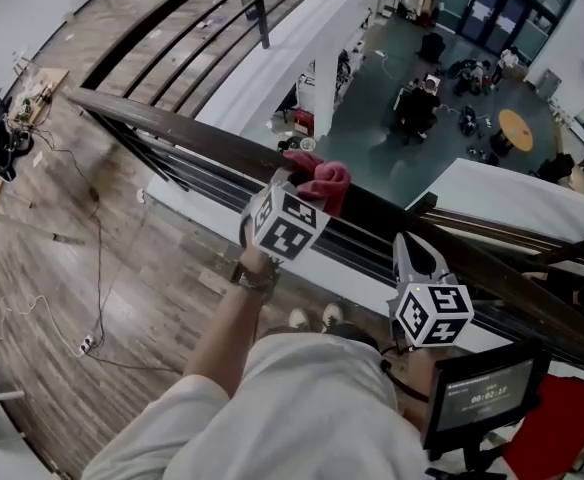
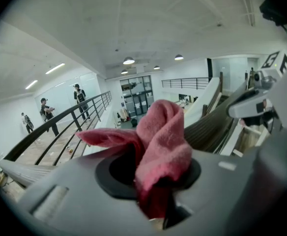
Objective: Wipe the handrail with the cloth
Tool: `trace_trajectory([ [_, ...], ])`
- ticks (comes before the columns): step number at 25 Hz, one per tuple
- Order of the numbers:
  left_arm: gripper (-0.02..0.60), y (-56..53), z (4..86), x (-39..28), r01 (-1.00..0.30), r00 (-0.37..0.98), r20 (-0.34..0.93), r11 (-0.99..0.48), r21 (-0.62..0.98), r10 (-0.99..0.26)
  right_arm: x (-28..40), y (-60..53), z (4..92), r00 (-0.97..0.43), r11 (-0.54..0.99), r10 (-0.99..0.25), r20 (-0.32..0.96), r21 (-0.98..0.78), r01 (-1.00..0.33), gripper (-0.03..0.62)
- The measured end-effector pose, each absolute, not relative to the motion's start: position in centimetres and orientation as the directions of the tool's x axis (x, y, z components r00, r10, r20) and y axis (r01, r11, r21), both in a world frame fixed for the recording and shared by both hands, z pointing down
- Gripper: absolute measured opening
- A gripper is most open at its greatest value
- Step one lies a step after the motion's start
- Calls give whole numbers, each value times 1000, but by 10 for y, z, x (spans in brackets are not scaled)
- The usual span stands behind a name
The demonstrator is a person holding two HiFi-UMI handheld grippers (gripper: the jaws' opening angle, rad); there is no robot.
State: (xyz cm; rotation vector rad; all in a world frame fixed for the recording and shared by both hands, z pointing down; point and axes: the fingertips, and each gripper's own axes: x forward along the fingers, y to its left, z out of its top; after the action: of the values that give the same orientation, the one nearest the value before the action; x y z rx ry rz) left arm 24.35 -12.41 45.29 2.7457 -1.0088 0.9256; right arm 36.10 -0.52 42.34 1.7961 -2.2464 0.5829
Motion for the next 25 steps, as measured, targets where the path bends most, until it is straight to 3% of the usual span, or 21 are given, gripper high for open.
trace_trajectory([
  [7,129,-134,450,230,-621,574,564,-765,-171,-593,361,-10,422,-253,208,-878,407,-152,-966,3],
  [25,129,-165,454,172,-599,594,568,-785,-161,-570,325,-31,421,-119,64,-914,388,-151,-986,3],
])
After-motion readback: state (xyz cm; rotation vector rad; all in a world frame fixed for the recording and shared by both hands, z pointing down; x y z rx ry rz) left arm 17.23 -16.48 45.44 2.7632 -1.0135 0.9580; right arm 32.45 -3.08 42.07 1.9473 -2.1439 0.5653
